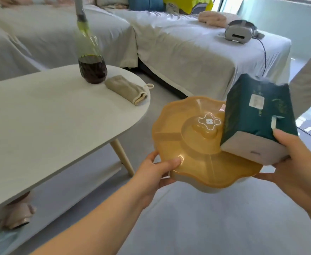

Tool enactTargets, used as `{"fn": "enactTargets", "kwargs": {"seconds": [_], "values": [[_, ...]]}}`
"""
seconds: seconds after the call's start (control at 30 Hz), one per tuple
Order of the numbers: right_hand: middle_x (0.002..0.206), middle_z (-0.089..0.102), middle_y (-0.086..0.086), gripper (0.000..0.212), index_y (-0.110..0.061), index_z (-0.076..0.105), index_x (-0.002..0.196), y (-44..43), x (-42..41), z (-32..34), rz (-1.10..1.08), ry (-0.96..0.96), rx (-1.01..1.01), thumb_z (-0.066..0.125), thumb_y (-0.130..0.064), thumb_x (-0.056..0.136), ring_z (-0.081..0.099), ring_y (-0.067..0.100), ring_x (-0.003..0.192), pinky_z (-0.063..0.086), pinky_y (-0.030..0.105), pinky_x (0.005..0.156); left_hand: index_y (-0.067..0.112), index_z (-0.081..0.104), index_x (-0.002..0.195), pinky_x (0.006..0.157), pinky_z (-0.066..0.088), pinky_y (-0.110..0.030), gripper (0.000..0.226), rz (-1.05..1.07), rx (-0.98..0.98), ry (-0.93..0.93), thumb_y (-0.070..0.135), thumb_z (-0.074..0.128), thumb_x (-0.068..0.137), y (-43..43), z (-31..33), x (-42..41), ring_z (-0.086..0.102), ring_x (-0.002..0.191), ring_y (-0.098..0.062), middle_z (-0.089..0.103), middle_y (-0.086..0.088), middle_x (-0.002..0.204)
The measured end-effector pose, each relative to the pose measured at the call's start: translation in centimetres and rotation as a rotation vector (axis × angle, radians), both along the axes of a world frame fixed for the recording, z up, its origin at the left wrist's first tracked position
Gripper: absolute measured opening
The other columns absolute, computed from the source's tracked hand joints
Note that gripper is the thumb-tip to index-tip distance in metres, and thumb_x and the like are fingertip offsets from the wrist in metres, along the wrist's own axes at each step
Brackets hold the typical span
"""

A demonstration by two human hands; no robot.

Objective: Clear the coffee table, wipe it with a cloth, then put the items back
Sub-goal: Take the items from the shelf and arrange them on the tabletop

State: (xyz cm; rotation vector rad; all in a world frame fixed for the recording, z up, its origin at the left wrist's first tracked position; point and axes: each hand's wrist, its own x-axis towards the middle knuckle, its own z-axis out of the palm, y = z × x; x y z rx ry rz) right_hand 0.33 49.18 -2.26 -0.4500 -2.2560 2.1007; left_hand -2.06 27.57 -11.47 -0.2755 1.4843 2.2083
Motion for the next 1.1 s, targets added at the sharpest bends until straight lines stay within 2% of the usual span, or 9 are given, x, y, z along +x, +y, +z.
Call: {"fn": "enactTargets", "kwargs": {"seconds": [0.17,0.27,0.43,0.63,0.8,0.87,0.97,1.03,1.1], "values": [[0.105,0.055,-0.011,0.070,-0.040,0.037,0.118,-3.8,-2.3,2.0,0.124,-0.006,-0.037,0.053,-0.056,0.051,0.053,0.015,0.097,0.042,0.055,0.080,0.011,0.043,0.126,0.058,0.055,-0.021,0.094,0.106,-0.050,0.081,0.031,0.078,0.041,-4.9,3.0,0.4,0.066,0.059,-0.009,0.072,0.008,0.062],[0.103,0.054,-0.012,0.064,-0.042,0.033,0.116,-7.6,-4.1,2.0,0.221,-0.025,-0.064,0.054,-0.053,0.056,0.053,0.014,0.095,0.043,0.049,0.073,0.013,0.056,0.110,0.080,0.054,-0.032,0.072,0.205,-0.107,0.087,0.028,0.080,0.044,-8.9,3.6,0.9,0.065,0.075,-0.018,0.073,0.002,0.076],[0.102,0.055,-0.006,0.043,-0.040,0.030,0.121,-14.2,-7.0,1.8,0.295,-0.084,-0.153,0.049,-0.042,0.083,0.053,0.015,0.095,0.041,0.055,0.081,0.016,0.061,0.101,0.062,0.055,-0.016,0.053,0.346,-0.193,0.135,0.035,0.066,0.052,-15.5,4.9,1.9,0.068,0.070,-0.005,0.075,0.009,0.076],[0.105,0.055,-0.003,0.053,-0.042,0.027,0.127,-22.0,-8.8,1.5,0.444,-0.114,-0.180,0.052,-0.043,0.081,0.052,0.017,0.099,0.047,0.049,0.074,0.018,0.065,0.086,0.071,0.044,-0.025,0.013,0.516,-0.344,0.100,0.026,0.059,0.078,-22.2,5.3,2.7,0.056,0.071,-0.013,0.068,0.013,0.062],[0.107,0.052,-0.007,0.054,-0.045,0.025,0.125,-28.5,-9.7,0.2,0.558,-0.165,-0.192,0.053,-0.044,0.079,0.049,0.015,0.099,0.039,0.053,0.082,0.016,0.063,0.096,0.078,0.039,-0.030,0.021,0.669,-0.482,0.064,0.032,0.053,0.085,-27.0,4.5,3.7,0.054,0.084,-0.018,0.065,0.002,0.087],[0.107,0.051,-0.006,0.053,-0.045,0.023,0.124,-30.8,-10.0,-0.2,0.601,-0.208,-0.187,0.053,-0.045,0.080,0.050,0.018,0.099,0.039,0.052,0.081,0.021,0.060,0.105,0.090,0.035,-0.031,0.027,0.713,-0.557,0.030,0.038,0.048,0.087,-28.7,4.2,4.3,0.054,0.100,-0.017,0.064,0.005,0.104],[0.105,0.051,-0.008,0.044,-0.043,0.023,0.114,-33.5,-10.1,-0.7,0.652,-0.263,-0.209,0.052,-0.045,0.082,0.051,0.014,0.094,0.044,0.046,0.074,0.022,0.054,0.117,0.106,0.032,-0.042,0.042,0.754,-0.804,-0.075,0.048,0.041,0.088,-31.3,4.1,4.9,0.046,0.120,-0.029,0.055,-0.006,0.126],[0.108,0.052,-0.009,0.043,-0.044,0.022,0.112,-35.0,-10.1,-0.9,0.684,-0.258,-0.185,0.053,-0.045,0.081,0.051,0.011,0.094,0.045,0.041,0.069,0.016,0.056,0.115,0.107,0.030,-0.047,0.044,0.757,-0.961,-0.119,0.047,0.038,0.089,-32.4,4.2,4.9,0.041,0.123,-0.036,0.053,-0.015,0.128],[0.110,0.051,-0.008,0.045,-0.044,0.023,0.115,-36.2,-10.5,-0.9,0.700,-0.251,-0.165,0.053,-0.045,0.082,0.051,0.011,0.095,0.043,0.043,0.073,0.009,0.059,0.110,0.104,0.031,-0.044,0.046,0.743,-1.099,-0.135,0.044,0.035,0.091,-32.9,4.2,4.7,0.040,0.122,-0.037,0.052,-0.019,0.127]]}}
